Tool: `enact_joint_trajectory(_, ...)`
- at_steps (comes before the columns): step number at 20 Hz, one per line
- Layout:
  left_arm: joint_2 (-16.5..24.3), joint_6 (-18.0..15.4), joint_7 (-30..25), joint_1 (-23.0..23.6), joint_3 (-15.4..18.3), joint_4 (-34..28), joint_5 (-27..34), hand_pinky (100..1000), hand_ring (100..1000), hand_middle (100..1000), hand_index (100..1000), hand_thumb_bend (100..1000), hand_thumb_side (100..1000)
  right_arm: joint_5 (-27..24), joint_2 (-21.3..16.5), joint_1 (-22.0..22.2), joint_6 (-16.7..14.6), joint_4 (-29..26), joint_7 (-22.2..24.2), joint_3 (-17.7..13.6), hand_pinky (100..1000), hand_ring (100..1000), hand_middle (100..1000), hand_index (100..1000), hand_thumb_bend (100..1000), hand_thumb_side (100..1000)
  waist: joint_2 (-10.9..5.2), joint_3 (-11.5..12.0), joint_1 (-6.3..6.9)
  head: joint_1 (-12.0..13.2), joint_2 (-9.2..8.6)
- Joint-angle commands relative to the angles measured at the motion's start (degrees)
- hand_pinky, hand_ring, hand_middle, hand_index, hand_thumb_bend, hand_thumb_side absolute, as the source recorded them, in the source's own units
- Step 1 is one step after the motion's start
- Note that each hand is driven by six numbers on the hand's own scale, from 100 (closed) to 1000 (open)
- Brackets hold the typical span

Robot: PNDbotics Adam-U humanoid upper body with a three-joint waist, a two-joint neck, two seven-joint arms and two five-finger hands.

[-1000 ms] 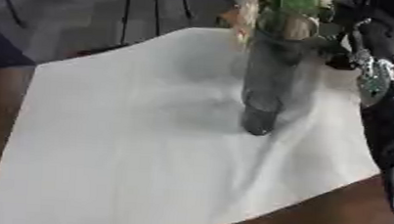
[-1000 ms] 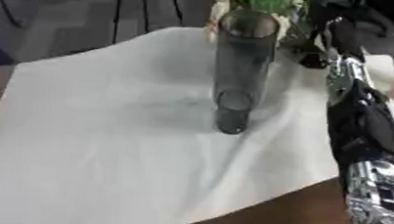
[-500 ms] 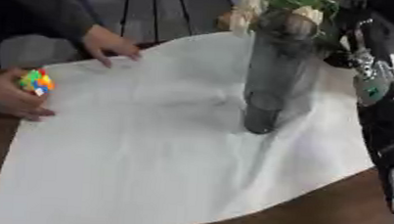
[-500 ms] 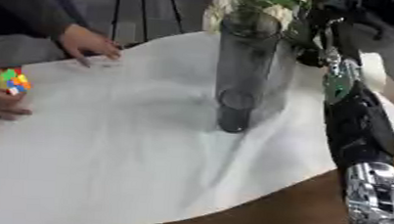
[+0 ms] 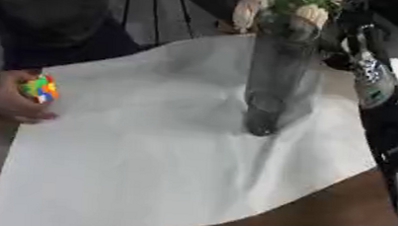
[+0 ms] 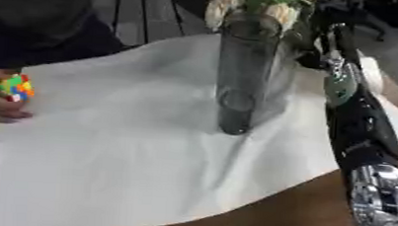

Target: Arrange flowers into the vase.

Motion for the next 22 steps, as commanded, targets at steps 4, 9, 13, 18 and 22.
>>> enact_joint_trajectory(4,1.31,-0.04,0.06,-0.06,0.58,-0.81,-0.36,717,668,645,833,522,967,-5.71,-3.88,-0.66,0.8,-1.66,0.93,-0.26,100,100,100,100,218,100,-2.11,-0.7,-1.37,-0.22,-0.23)
enact_joint_trajectory(9,1.3,-0.07,0.14,-0.06,0.61,-0.81,-0.47,718,668,645,833,522,967,-9.94,-4.77,-0.24,1.42,-2.28,0.78,0.02,100,100,100,100,204,100,-2.09,-1.2,-1.64,-0.32,-0.05)
enact_joint_trajectory(13,1.35,-0.09,0.22,-0.06,0.66,-0.81,-0.58,718,668,644,833,523,967,-13.32,-5.47,0.2,1.43,-1.99,0.26,0.77,100,100,100,117,214,100,-2.13,-1.38,-1.81,-0.35,-0.01)
enact_joint_trajectory(18,1.39,-0.1,0.27,-0.08,0.67,-0.81,-0.69,719,668,644,833,522,967,-17.57,-6.35,0.57,0.52,-1.34,0.56,2.21,100,100,100,137,230,109,-2.12,-1.62,-2.07,-0.46,0.08)
enact_joint_trajectory(22,1.41,-0.09,0.31,-0.12,0.67,-0.81,-0.76,719,667,644,833,522,967,-19.69,-6.74,0.68,-0.19,-0.78,0.63,2.95,100,100,100,141,232,115,-2.11,-1.7,-2.17,-0.51,0.08)
